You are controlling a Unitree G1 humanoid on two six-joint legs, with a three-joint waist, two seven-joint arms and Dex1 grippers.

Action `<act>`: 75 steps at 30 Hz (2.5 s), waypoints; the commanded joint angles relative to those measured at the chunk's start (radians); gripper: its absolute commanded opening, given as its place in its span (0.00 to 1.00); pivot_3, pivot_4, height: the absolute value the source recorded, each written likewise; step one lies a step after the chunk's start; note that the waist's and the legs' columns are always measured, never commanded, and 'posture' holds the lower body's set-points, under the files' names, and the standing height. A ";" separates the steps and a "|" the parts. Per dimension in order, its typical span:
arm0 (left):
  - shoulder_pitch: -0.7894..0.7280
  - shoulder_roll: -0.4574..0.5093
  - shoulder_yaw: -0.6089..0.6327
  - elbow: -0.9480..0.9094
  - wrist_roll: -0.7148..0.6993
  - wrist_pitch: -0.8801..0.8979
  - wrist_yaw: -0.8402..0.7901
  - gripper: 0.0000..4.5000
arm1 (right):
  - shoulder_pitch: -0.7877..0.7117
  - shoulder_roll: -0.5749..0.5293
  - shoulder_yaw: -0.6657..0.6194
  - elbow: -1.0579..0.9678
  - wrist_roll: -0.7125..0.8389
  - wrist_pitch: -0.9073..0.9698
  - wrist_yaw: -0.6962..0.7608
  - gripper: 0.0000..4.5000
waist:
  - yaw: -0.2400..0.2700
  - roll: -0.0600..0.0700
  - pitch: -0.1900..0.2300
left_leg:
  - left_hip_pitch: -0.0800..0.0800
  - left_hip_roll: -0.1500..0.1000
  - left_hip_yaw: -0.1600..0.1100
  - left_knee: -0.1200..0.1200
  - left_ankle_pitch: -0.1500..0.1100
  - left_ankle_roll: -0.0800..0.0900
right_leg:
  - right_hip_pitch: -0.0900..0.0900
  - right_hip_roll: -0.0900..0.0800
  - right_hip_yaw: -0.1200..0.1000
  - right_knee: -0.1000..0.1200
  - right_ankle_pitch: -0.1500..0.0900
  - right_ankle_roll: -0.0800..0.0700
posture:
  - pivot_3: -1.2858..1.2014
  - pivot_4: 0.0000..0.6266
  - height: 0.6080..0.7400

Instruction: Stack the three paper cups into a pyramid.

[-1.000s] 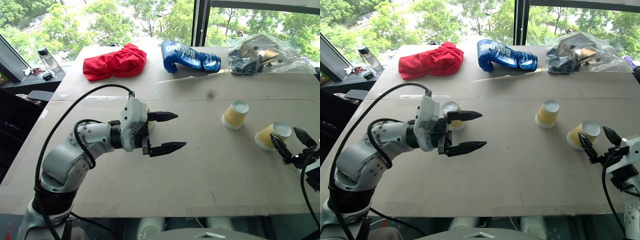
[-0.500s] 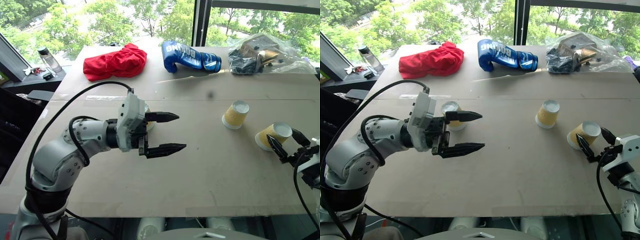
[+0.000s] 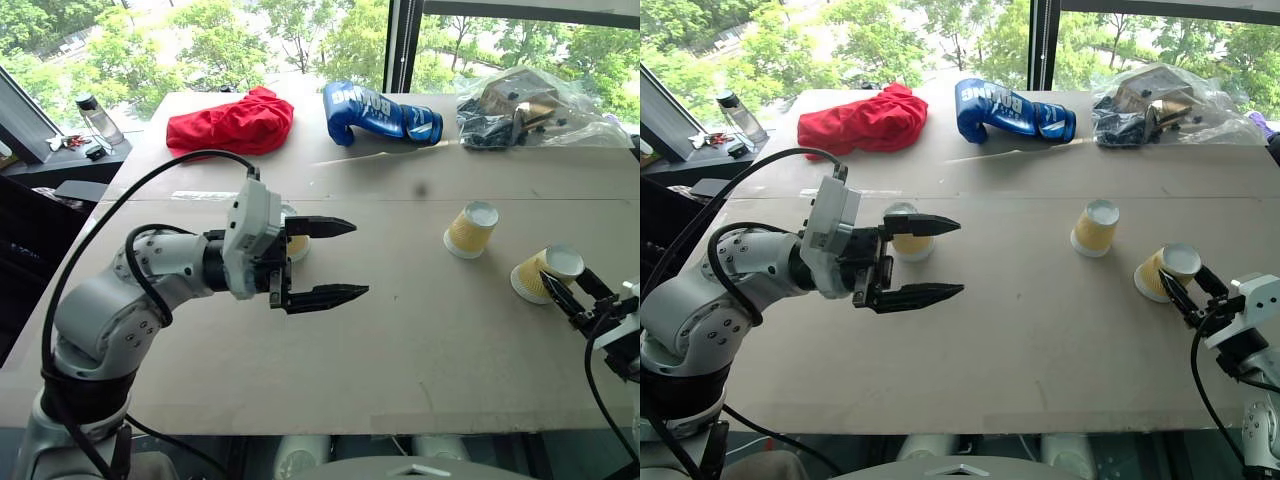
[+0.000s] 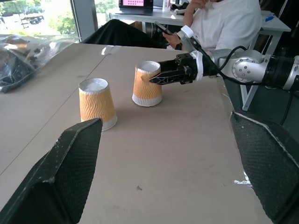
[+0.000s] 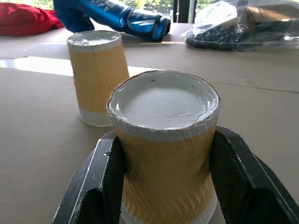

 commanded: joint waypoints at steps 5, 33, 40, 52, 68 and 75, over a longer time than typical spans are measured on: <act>0.074 0.067 0.131 -0.003 0.010 -0.024 -0.017 1.00 | -0.069 -0.032 0.240 -0.206 -0.027 0.113 0.042 0.41 | -0.024 -0.002 0.001 | 0.002 0.001 0.001 0.000 0.000 0.000 | 0.000 0.001 0.002 0.002 0.000 0.000 | 0.52 0.24 1.00; 0.268 0.058 0.258 -0.009 0.036 -0.027 0.101 1.00 | -0.570 0.213 0.517 0.019 -0.205 0.129 -0.065 0.99 | -0.021 -0.010 0.008 | -0.004 0.003 0.000 0.000 0.001 -0.002 | -0.008 0.002 0.002 0.004 0.000 0.000 | 0.52 0.24 1.00; 0.214 0.057 0.209 0.003 0.021 -0.014 0.081 1.00 | -0.426 0.171 0.411 -0.157 -0.236 0.010 -0.144 0.99 | -0.020 -0.009 0.008 | -0.004 0.003 0.000 0.000 0.001 -0.002 | -0.008 0.002 0.002 0.004 0.000 0.000 | 0.52 0.24 1.00; 0.056 0.038 0.133 0.033 0.010 0.007 0.085 1.00 | -0.360 0.224 0.303 -0.061 -0.354 -0.009 -0.413 0.99 | -0.023 -0.009 0.008 | -0.003 0.002 0.001 0.000 0.003 -0.006 | -0.008 0.003 0.004 0.005 0.000 0.000 | 0.52 0.24 1.00; 0.045 0.040 0.139 0.038 0.031 -0.012 0.074 1.00 | -0.471 0.293 0.284 0.115 -0.309 0.007 -0.467 0.75 | -0.023 -0.009 0.008 | -0.003 0.002 0.001 0.000 0.003 -0.006 | -0.008 0.003 0.004 0.004 0.000 0.000 | 0.52 0.24 1.00; 0.045 0.036 0.141 0.037 0.028 -0.019 0.071 1.00 | -0.476 0.282 0.287 0.115 -0.304 -0.013 -0.447 0.45 | -0.024 -0.009 0.008 | -0.003 0.002 0.001 0.000 0.003 -0.006 | -0.008 0.003 0.005 0.004 0.000 0.000 | 0.52 0.24 1.00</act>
